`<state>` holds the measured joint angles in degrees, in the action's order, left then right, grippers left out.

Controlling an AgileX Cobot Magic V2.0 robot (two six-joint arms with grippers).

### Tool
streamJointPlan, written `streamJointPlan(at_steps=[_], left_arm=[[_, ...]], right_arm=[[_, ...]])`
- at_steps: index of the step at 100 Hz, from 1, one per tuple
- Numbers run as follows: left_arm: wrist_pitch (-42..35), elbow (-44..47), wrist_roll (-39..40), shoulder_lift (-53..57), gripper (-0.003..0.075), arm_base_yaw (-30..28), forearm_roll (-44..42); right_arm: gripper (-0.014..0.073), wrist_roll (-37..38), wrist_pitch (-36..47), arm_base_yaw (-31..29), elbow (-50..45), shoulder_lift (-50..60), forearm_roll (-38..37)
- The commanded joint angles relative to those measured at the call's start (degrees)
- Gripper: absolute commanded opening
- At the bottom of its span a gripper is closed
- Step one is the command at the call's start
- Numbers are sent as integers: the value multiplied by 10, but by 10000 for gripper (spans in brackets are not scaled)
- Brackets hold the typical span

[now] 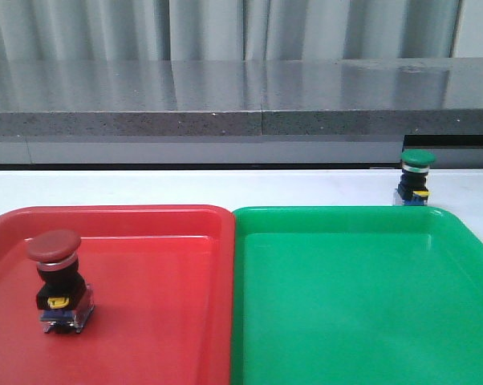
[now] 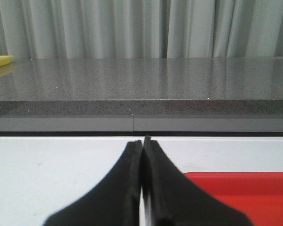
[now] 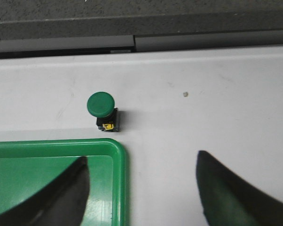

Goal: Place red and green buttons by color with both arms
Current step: 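Lower the right gripper onto the green button and close on it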

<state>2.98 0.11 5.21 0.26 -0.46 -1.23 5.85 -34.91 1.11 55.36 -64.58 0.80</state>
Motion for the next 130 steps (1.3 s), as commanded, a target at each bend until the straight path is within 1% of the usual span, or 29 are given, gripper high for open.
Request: streamJointPlan(at_steps=[1, 20, 35, 84, 107, 130], left_arm=[[-41, 6, 6, 18, -20, -2, 0], [-41, 6, 6, 18, -20, -2, 0], [-41, 6, 6, 18, -20, -2, 0], [-41, 6, 6, 18, -20, -2, 0], [-41, 6, 6, 18, -20, -2, 0], [-41, 6, 6, 18, -20, -2, 0]], right_arm=[[603, 4, 49, 14, 21, -14, 1], [595, 7, 41, 42, 51, -87, 1], [595, 32, 19, 58, 93, -152, 2], [595, 41, -112, 62, 290, -387, 3], [595, 41, -122, 62, 356, -456, 13], [595, 41, -140, 62, 387, -488, 15]])
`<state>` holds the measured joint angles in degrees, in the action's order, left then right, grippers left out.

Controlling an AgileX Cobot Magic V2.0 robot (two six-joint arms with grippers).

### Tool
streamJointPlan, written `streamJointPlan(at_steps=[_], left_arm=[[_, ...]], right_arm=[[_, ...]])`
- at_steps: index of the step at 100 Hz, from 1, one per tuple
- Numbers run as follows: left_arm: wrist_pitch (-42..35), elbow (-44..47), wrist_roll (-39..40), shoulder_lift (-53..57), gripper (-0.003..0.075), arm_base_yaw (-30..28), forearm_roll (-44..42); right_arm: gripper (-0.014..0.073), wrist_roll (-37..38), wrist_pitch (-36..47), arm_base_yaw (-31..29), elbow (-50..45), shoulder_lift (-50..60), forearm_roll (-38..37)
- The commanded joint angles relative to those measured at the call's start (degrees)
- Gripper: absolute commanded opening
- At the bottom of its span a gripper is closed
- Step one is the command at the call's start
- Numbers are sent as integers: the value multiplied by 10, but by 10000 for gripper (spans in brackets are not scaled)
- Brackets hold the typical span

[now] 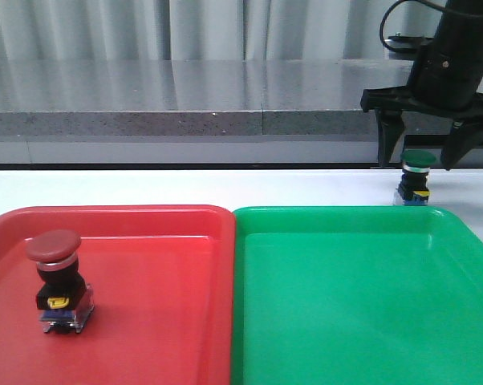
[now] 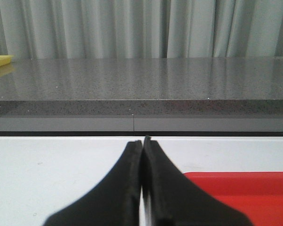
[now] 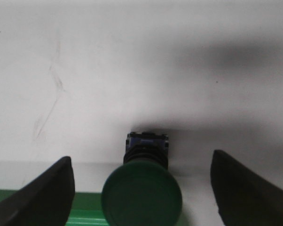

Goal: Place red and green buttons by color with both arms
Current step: 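Lower the right gripper onto the green button and close on it, then carry the green button with the right gripper over the green tray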

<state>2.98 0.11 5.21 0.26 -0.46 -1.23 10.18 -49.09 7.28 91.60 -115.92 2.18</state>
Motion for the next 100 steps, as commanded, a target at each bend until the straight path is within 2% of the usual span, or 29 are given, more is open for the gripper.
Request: streamJointPlan(at_steps=[1, 10, 15, 30, 41, 64, 81, 100], left_arm=[[-41, 6, 6, 18, -20, -2, 0], [-41, 6, 6, 18, -20, -2, 0], [-41, 6, 6, 18, -20, -2, 0], [-41, 6, 6, 18, -20, -2, 0], [-41, 6, 6, 18, -20, -2, 0], [-41, 6, 6, 18, -20, -2, 0], [-41, 6, 6, 18, -20, -2, 0], [-41, 6, 6, 18, -20, -2, 0]], right_arm=[[595, -3, 1, 0, 25, 25, 2], [565, -3, 0, 0, 25, 25, 2], [510, -3, -3, 0, 25, 25, 2], [263, -3, -15, 0, 25, 25, 2], [168, -3, -18, 0, 25, 26, 2], [145, -3, -23, 8, 26, 79, -22], [145, 6, -37, 35, 21, 136, -28], [145, 73, -46, 91, -26, 177, -53]])
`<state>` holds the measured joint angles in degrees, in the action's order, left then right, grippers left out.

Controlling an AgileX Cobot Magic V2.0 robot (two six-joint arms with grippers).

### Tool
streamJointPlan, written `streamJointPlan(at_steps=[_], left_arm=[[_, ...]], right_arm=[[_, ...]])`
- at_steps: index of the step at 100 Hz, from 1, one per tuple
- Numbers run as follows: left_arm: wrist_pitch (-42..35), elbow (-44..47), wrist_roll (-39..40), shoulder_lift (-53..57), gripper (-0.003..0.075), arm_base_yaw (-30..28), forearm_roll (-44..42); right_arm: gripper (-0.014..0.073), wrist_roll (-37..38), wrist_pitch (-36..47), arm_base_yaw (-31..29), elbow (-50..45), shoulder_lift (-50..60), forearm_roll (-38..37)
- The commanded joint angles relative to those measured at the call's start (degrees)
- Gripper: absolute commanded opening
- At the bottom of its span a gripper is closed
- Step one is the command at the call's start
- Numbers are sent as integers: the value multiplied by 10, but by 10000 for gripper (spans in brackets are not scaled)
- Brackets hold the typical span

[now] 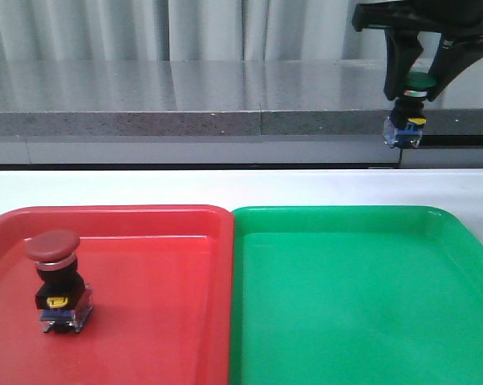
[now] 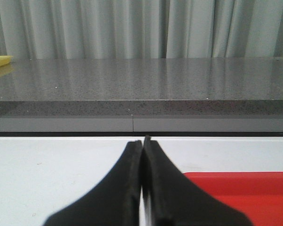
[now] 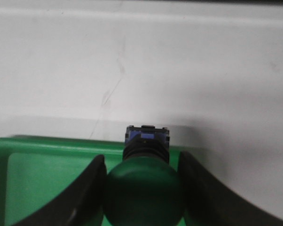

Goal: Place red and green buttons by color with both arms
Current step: 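Carry the green button with the right gripper over the green tray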

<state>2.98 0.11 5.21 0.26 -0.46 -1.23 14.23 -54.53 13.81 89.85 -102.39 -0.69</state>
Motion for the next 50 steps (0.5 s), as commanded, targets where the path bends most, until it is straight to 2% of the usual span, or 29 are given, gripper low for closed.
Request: streamJointPlan(at_steps=[1, 31, 50], left_arm=[[-41, 6, 6, 18, -20, -2, 0], [-41, 6, 6, 18, -20, -2, 0], [-41, 6, 6, 18, -20, -2, 0]], right_arm=[[145, 41, 9, 31, -13, 45, -28], [145, 103, 34, 163, -105, 63, -54], [145, 131, 76, 218, -158, 63, -55]])
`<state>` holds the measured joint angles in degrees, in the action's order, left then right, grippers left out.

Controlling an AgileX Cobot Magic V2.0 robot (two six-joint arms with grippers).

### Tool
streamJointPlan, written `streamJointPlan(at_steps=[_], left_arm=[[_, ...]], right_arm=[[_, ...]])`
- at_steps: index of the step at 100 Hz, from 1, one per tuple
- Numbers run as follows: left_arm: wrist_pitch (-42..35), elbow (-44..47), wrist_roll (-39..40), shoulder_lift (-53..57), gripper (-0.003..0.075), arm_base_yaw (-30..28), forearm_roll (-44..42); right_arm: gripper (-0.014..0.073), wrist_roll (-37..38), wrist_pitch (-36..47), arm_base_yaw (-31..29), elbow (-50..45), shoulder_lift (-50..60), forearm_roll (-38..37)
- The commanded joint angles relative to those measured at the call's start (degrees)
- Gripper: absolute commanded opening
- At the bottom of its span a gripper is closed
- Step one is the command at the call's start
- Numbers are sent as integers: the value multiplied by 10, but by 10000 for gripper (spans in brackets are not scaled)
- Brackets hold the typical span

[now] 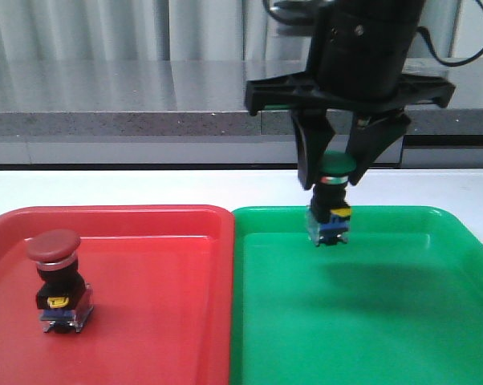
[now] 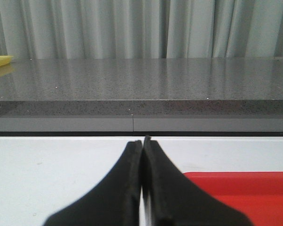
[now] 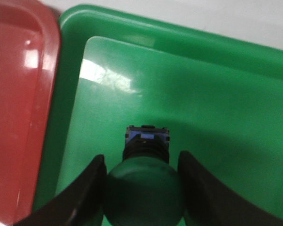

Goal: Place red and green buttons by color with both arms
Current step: 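Carry the green button with the right gripper over the green tray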

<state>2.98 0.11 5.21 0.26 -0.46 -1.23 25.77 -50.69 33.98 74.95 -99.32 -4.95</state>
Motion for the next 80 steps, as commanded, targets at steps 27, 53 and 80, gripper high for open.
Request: streamJointPlan(at_steps=[27, 53, 80], left_arm=[[-41, 6, 6, 18, -20, -2, 0], [-41, 6, 6, 18, -20, -2, 0], [-41, 6, 6, 18, -20, -2, 0]], right_arm=[[145, 21, 80, 34, -56, 32, -10], [145, 21, 105, 34, -84, 28, -8], [377, 29, 110, 34, -84, 28, -2]])
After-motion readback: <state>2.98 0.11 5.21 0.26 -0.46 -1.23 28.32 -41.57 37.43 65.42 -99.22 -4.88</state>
